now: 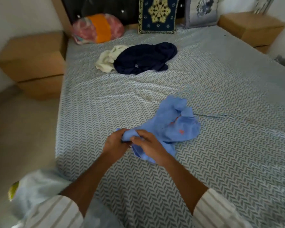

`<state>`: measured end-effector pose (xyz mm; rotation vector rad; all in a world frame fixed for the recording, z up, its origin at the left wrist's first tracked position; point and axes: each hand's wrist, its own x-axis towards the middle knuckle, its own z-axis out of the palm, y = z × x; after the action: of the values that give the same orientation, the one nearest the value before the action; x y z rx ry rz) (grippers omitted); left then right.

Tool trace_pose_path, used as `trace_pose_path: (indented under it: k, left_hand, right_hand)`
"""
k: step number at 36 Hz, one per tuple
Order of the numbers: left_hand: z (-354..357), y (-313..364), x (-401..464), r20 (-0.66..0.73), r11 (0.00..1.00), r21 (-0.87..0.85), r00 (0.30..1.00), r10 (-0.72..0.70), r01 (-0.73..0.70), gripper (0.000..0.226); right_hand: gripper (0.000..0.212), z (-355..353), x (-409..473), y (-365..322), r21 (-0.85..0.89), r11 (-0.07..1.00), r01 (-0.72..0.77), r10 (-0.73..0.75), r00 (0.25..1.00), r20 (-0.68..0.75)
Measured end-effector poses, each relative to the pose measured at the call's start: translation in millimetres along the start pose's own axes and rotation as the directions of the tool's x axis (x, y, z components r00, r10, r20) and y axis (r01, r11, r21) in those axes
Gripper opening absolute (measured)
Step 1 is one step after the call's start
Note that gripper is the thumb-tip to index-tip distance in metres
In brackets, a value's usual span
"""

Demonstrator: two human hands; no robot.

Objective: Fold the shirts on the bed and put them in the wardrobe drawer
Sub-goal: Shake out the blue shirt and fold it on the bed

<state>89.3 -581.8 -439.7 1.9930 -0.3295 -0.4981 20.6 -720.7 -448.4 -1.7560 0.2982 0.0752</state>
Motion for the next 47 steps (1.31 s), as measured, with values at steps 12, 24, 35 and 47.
trace_pose_path:
  k: [12, 24, 35, 47]
  left_hand:
    - [-166.1, 82.3, -19.2, -0.302, 0.875, -0.462, 0.953, -0.003, -0.143, 0.043]
    - [-221.8, 66.1, -44.8, -0.455, 0.919, -0.372, 0.889, -0.059, -0.130, 0.014]
    - [-234.1, 81.0, -37.0, -0.485, 0.970, -0.238, 0.871, -0.082, -0.042, 0.017]
    - [-227.8, 62.4, -9.8, -0.527, 0.972, 0.104, 0.840, -0.125, 0.211, 0.046]
  right_hand:
    - [0.013, 42.4, 67.2, -84.5, -0.557, 0.816, 0.153, -0.249, 0.963, -0.100]
    - [0.022, 65.0, 56.8, -160.5, -0.451, 0.864, 0.223, -0.362, 0.898, -0.251]
    - [0.021, 27.6, 50.9, -187.4, -0.323, 0.923, 0.208, -0.337, 0.841, -0.422]
    - [0.022, 16.5, 71.0, -180.2, -0.422, 0.897, 0.131, -0.314, 0.860, -0.402]
